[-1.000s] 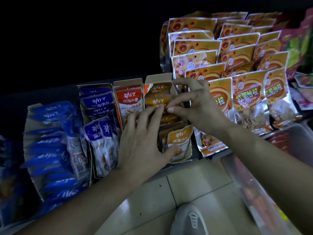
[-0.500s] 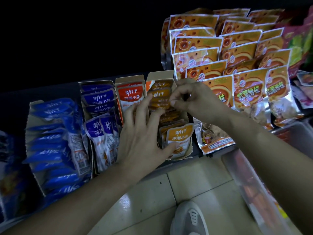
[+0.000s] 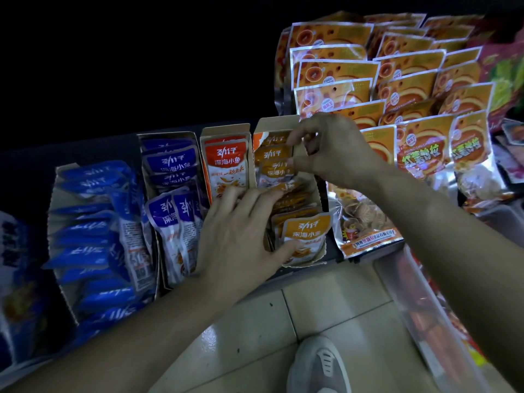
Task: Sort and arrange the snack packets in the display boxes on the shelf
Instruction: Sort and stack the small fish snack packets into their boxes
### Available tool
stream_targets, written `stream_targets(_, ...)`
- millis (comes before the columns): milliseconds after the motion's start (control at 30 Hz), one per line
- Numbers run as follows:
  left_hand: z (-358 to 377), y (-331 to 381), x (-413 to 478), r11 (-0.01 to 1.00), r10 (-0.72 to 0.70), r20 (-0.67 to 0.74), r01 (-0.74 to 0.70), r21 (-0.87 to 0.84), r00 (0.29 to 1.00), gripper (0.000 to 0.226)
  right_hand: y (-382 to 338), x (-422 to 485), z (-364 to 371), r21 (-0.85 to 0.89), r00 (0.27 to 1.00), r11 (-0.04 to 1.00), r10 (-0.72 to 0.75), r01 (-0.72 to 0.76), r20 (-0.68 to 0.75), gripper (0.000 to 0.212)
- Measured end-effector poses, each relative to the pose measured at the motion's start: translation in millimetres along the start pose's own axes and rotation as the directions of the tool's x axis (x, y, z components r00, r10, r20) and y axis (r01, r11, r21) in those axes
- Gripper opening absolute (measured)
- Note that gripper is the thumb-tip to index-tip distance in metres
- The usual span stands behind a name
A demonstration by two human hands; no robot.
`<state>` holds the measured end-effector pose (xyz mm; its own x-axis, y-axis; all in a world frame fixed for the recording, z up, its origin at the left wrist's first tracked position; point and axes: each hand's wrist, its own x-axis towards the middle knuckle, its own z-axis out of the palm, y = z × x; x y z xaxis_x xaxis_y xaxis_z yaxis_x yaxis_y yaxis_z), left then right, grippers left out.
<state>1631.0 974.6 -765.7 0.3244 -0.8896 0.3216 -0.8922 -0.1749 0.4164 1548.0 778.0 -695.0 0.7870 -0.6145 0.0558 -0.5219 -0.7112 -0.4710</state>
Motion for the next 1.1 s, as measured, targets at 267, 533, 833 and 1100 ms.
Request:
stream_targets(267, -1, -1, 0, 1.0, -0.014, 0.008, 0.014, -0.01, 1.0, 0.08, 5, -5, 17, -0.07, 0.998, 0.995, -0.068, 0.066, -0.018, 0.011)
stream_targets(533, -1, 1, 0, 1.0, -0.015, 0.003, 0.015, -0.006, 1.0, 0.079, 5, -4, 18, -0.072, 0.993, 0.992, -0.104, 0.099, -0.063, 0.041)
stream_targets(833, 1, 1, -1, 1.0, -0.021, -0.002, 0.02, -0.007, 1.0, 0.08, -6, 3, 11, -0.038, 0.991, 0.999, 0.012, -0.007, 0.13, 0.011)
stream_targets(1100, 1, 0, -2, 0.999, -0.033, 0.019, 0.032, 0.011, 0.999, 0.081, -2, -7, 14, -0.042, 0.998, 0.999, -0.022, 0.019, -0.062, 0.042)
